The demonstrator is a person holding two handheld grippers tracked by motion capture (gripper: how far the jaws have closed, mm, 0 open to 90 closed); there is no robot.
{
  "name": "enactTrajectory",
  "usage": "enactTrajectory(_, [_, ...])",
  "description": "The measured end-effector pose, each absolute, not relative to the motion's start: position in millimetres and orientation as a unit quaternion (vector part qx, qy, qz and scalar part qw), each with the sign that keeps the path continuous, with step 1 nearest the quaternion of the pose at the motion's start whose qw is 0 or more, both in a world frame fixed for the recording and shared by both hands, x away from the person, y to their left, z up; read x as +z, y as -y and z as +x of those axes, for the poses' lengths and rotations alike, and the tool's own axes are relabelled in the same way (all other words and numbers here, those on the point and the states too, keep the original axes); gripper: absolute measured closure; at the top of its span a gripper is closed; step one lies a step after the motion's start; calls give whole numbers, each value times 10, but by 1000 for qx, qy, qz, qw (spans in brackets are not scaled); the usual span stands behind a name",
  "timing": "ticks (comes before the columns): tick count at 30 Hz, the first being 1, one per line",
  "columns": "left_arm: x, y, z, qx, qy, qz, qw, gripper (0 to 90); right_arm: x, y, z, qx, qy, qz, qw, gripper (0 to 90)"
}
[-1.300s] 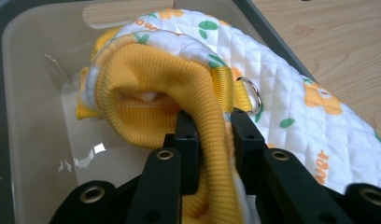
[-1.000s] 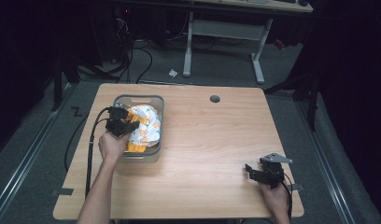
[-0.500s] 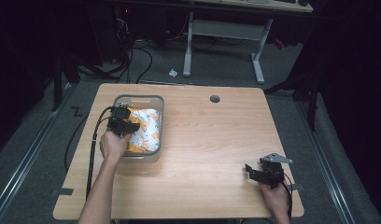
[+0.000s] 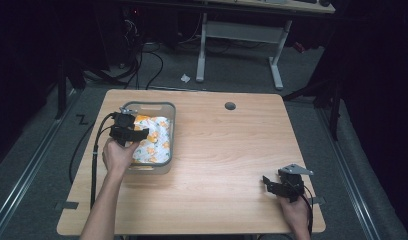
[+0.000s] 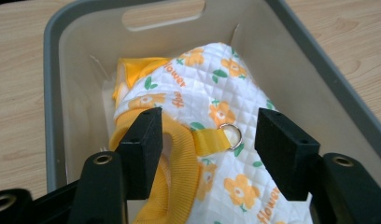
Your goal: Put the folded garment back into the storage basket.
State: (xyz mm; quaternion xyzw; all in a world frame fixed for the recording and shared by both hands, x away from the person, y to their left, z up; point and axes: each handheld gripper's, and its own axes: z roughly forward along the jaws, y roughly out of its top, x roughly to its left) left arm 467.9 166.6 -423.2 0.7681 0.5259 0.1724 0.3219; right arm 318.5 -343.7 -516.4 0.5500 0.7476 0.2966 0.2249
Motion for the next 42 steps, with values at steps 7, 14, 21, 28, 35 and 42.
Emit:
enactTrajectory(7, [-4136, -1642, 4582, 179, -515, 764, 346, 393, -5164, 3437, 3185, 297, -748, 550, 225, 299])
enactTrajectory(14, [-4062, -1602, 4487, 186, -503, 765, 357, 376, -5164, 3437, 3185, 297, -748, 550, 225, 299])
enactTrajectory(21, [-4006, -1586, 4385, 185, -497, 759, 377, 363, -5164, 3437, 3185, 297, -748, 550, 225, 299])
enactTrajectory(28, [-3947, -1561, 4266, 188, -489, 754, 396, 351, -5164, 3437, 3185, 297, -748, 550, 225, 299])
enactTrajectory(35, [-3909, -1531, 4190, 184, -481, 753, 410, 345, -5164, 3437, 3185, 297, -748, 550, 225, 299])
enactTrajectory(42, [-3905, -1495, 4097, 179, -476, 752, 420, 336, -5164, 3436, 3185, 297, -748, 550, 225, 299])
